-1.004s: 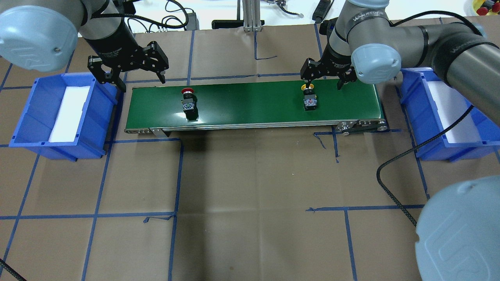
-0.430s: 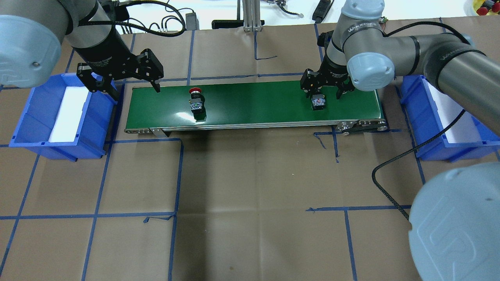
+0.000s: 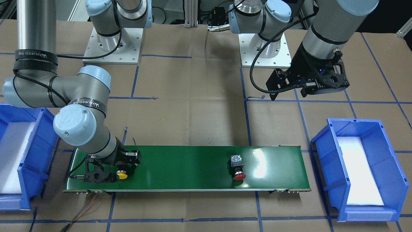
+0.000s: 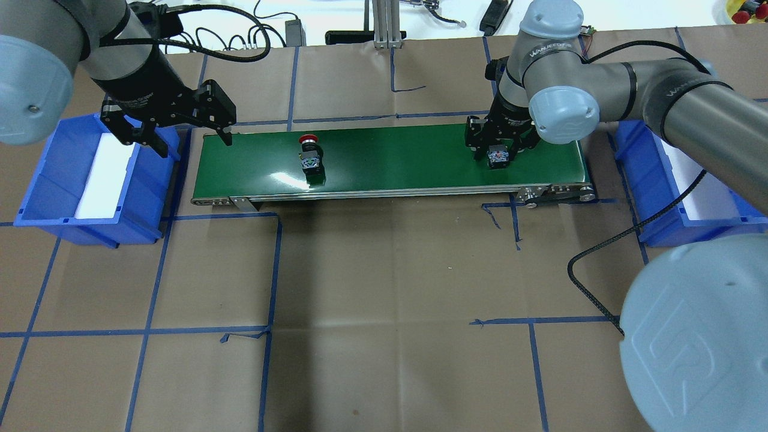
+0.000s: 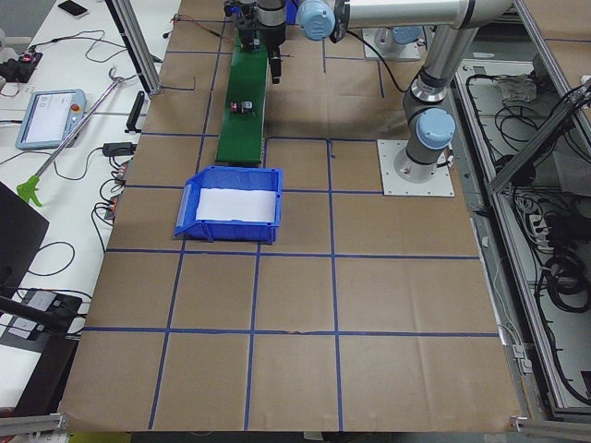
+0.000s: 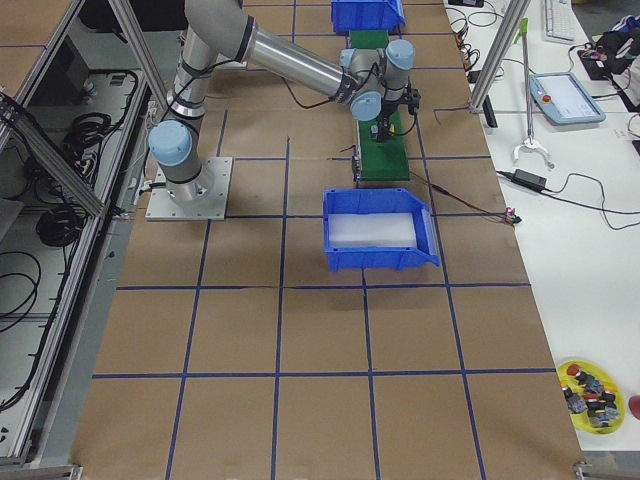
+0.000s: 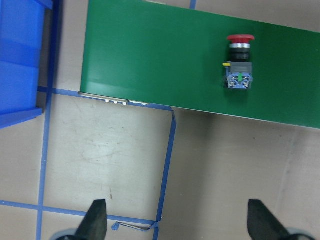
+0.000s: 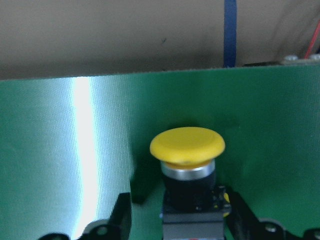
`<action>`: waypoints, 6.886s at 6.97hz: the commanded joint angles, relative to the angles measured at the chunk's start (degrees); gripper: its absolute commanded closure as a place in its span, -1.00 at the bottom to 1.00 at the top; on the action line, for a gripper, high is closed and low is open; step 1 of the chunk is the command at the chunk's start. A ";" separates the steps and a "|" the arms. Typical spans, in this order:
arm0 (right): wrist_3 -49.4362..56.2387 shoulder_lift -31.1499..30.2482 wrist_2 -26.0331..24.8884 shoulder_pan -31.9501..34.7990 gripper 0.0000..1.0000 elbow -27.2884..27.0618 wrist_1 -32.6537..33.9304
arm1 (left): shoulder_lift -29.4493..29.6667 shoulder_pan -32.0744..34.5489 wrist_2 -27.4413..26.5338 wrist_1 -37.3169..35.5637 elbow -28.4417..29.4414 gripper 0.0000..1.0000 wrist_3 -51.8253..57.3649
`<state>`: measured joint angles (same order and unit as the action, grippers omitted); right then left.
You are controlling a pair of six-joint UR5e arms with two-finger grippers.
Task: Transport two buttons from left to right
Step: 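Carry the yellow button into the empty blue bin with the right gripper, then release the yellow button and move the right gripper back over the belt, then lower the right gripper and grasp the red button on the belt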
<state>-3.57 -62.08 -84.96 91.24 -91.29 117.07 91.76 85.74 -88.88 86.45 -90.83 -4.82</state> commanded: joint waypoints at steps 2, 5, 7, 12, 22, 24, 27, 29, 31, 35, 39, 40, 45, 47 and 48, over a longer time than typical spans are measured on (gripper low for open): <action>0.31 -4.50 -4.76 -1.32 0.89 0.76 -0.17 | 0.08 -0.66 -0.06 -0.06 0.56 -1.00 0.43; 11.48 -15.67 -4.16 -13.40 0.89 0.76 -6.37 | 0.17 0.13 0.11 0.21 -0.04 -1.00 -0.80; 24.60 -18.43 -3.99 -23.96 0.90 0.67 -8.52 | 0.17 0.30 0.11 0.12 -0.05 -1.00 -0.89; 43.28 -10.97 -2.86 -37.97 0.90 -4.85 -6.94 | 0.26 0.30 0.20 0.03 0.13 -1.00 -0.71; 42.59 -9.46 -2.76 -37.80 -0.94 -17.34 6.77 | 0.17 0.30 0.29 -0.06 0.04 -1.00 -0.45; 42.59 -9.81 -1.53 -37.71 -0.99 -16.91 6.69 | 0.00 0.30 0.29 -0.14 -0.13 -1.00 -0.45; 36.39 -10.69 -0.74 -35.44 -0.99 -8.15 4.67 | -0.01 0.30 0.29 -0.14 -0.22 -1.00 -0.45; 29.80 -10.78 -0.82 -29.92 -0.99 2.64 -11.59 | -0.01 0.30 0.29 -0.23 -0.13 -1.00 -0.45; 18.64 -10.69 -0.65 -23.60 -0.99 8.92 -23.43 | 0.08 0.30 0.37 -0.23 -0.13 -1.00 -0.45; 4.40 -12.01 -1.44 -4.44 -0.99 11.40 -22.06 | 0.17 0.30 0.37 -0.14 0.04 -1.00 -0.45; 2.86 -12.19 -0.47 -1.06 -0.99 4.04 -9.77 | 0.08 0.30 0.29 -0.14 -0.05 -1.00 -0.36; 2.86 -12.19 -0.56 -1.15 -0.99 2.45 -9.66 | 0.08 0.30 0.29 -0.14 -0.05 -1.00 -0.28; 2.43 -9.13 -0.47 -1.50 -0.99 2.69 -9.49 | -0.01 0.30 0.29 -0.14 -0.13 -1.00 -0.28; 2.69 -8.41 -0.47 -1.50 -0.99 2.17 -3.64 | -0.01 0.30 0.29 -0.14 -0.13 -1.00 -0.27; 2.60 -8.32 -0.39 -1.50 -0.99 1.39 -3.43 | -0.01 0.30 0.29 -0.23 -0.13 -1.00 -0.27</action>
<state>-0.98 -70.62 -85.41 89.74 -89.14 111.94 91.76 86.04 -88.59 86.29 -90.97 -5.10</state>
